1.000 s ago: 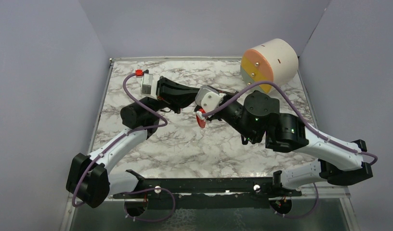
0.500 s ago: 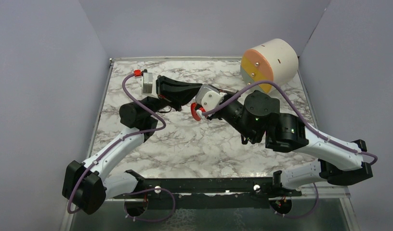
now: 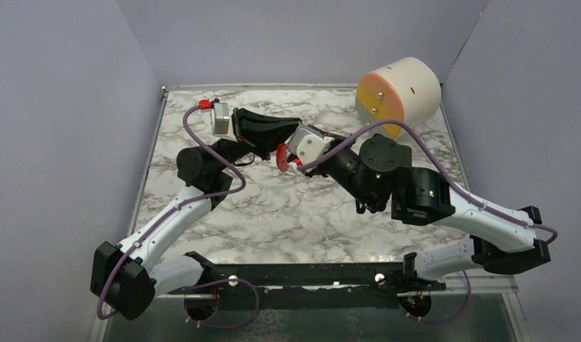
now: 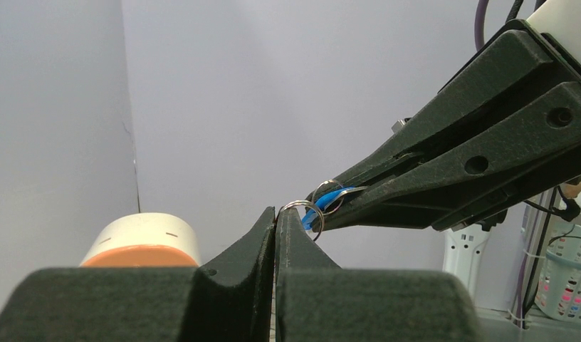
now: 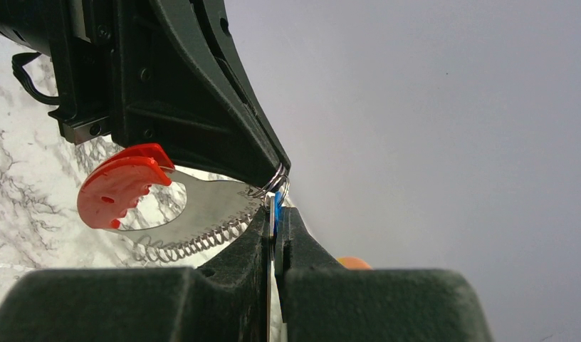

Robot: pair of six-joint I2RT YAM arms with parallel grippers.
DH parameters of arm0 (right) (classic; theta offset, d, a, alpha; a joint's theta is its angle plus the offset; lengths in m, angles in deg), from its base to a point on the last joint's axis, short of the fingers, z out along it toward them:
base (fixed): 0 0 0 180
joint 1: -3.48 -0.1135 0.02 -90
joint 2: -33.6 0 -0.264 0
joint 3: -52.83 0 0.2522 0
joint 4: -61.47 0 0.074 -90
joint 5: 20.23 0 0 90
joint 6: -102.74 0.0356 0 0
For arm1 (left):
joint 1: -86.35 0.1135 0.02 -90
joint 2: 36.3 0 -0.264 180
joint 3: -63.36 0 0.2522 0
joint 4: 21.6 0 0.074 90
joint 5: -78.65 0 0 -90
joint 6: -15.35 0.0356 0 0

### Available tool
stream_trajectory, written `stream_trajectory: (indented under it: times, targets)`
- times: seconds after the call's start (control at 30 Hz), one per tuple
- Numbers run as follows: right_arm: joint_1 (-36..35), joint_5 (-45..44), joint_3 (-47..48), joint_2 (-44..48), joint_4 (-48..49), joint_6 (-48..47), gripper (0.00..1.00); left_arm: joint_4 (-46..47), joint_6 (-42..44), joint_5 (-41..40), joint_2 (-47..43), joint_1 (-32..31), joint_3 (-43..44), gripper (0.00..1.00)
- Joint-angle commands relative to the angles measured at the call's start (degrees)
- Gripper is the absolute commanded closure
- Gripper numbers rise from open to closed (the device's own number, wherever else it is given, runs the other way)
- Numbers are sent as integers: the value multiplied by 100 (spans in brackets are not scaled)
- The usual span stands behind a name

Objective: Remove the keys from the keyring

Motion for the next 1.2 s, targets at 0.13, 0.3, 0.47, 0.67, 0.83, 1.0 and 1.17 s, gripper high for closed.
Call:
stream_trajectory:
  times: [0.13, 0.3, 0.47, 0.67, 0.83, 1.0, 1.17]
  targets:
    - [-260, 10, 208, 85, 35, 89, 99, -561, 266, -935, 159, 187, 238, 100]
    - [-328, 12, 292, 14, -85, 81, 99, -715, 292, -1043, 213, 244, 328, 100]
    - [-411, -2, 342, -40, -213, 96, 99, -806, 232, -1040, 273, 296, 429, 100]
    - [-447, 150, 295, -68, -366, 188, 99, -802, 80, -1068, 290, 312, 480, 100]
    - [-447, 287, 254, -114, -499, 272, 99, -809, 5, -1164, 246, 321, 520, 100]
    - [-452, 302, 308, -180, -680, 364, 99, -821, -27, -1222, 164, 321, 525, 100]
    - [-472, 354, 448, -211, -962, 476, 99, -906, -14, -1298, 97, 377, 545, 100]
